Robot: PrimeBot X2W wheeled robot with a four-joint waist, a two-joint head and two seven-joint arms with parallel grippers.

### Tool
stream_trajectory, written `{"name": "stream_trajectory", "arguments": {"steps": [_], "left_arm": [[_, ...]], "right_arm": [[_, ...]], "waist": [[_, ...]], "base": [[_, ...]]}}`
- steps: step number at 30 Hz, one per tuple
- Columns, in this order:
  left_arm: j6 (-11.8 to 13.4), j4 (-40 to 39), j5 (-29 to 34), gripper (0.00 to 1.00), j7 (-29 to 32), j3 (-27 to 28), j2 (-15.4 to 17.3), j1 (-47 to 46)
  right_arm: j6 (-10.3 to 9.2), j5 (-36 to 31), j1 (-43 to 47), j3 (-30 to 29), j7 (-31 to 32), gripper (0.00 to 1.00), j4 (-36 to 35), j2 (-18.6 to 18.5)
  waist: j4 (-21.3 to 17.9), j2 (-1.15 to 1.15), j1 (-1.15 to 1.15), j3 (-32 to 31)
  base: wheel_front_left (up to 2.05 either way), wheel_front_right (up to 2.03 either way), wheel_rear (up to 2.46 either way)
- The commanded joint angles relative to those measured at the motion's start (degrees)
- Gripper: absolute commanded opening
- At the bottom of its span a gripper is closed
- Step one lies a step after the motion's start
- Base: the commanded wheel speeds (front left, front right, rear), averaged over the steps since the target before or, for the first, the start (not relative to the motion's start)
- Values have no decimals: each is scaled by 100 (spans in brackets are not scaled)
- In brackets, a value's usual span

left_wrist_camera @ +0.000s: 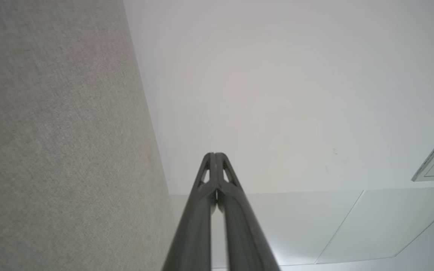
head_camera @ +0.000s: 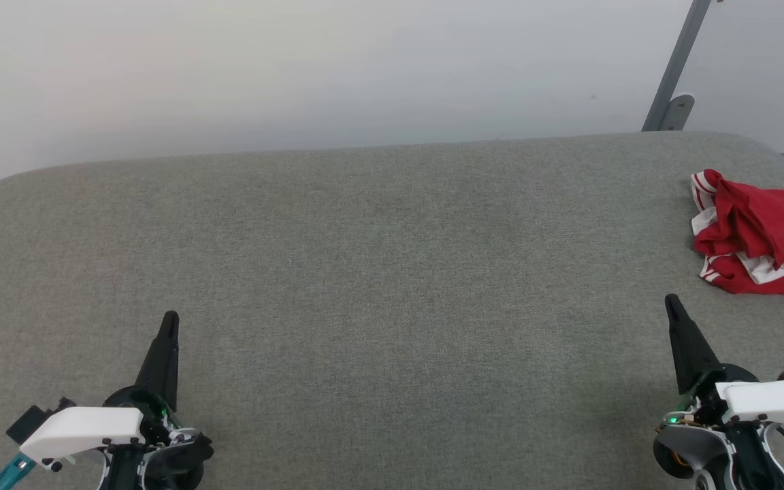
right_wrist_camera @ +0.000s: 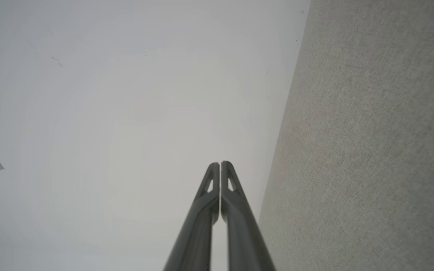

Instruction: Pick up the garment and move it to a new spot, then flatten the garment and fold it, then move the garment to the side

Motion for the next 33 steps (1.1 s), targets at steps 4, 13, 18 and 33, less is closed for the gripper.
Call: {"name": "stream_trajectory", "arguments": {"steps": [4, 13, 18, 33], "left_arm": [[-32, -2, -15, 0, 17, -3, 10, -70], [-32, -3, -15, 0, 17, -5, 10, -70], [-32, -3, -15, 0, 17, -3, 10, -70], [-32, -3, -16, 0, 16, -3, 10, -70]], "right_arm": [[-2, 21, -24, -6, 15, 0, -14, 9], [-2, 22, -24, -6, 15, 0, -14, 9], [-2, 22, -24, -5, 15, 0, -14, 9], [-2, 22, -24, -5, 14, 0, -14, 9]], "waist": [[0, 0, 0, 0], [0, 0, 0, 0], [0, 0, 0, 0], [0, 0, 0, 0]], "base": [[0, 0, 0], [0, 0, 0], [0, 0, 0], [0, 0, 0]]}}
